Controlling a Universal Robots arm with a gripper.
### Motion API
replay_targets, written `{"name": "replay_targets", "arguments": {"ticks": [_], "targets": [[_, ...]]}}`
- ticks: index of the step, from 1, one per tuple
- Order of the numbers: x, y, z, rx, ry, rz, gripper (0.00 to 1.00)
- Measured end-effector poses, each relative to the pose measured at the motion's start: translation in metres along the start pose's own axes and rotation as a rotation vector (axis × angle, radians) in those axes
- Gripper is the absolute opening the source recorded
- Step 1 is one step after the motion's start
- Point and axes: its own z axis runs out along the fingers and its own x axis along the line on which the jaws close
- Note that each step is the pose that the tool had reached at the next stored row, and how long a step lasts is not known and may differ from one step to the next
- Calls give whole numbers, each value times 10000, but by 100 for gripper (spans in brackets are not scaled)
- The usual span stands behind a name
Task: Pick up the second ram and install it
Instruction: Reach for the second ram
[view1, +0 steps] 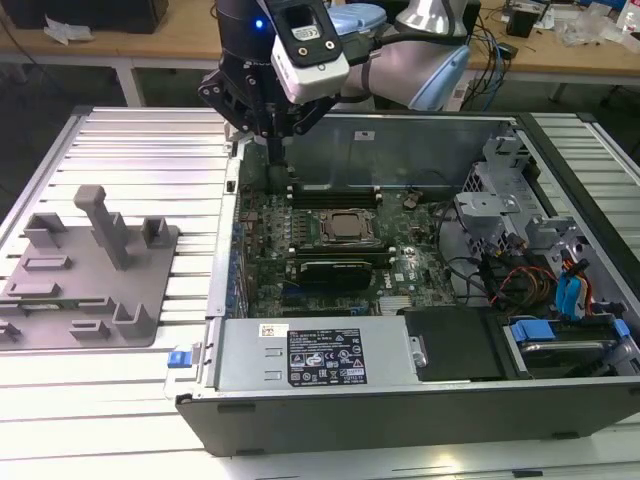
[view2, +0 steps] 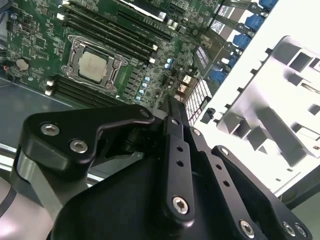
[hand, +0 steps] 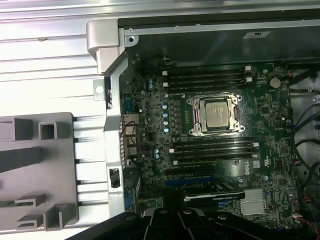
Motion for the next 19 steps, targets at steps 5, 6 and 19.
{"name": "replay_targets", "arguments": {"ticks": [5,6,19], "targets": [[98,-7,-2,-1,0,0,8],[106,-8,-2,-1,0,0,8],[226,-17,-4,0,0,-1,8]]}}
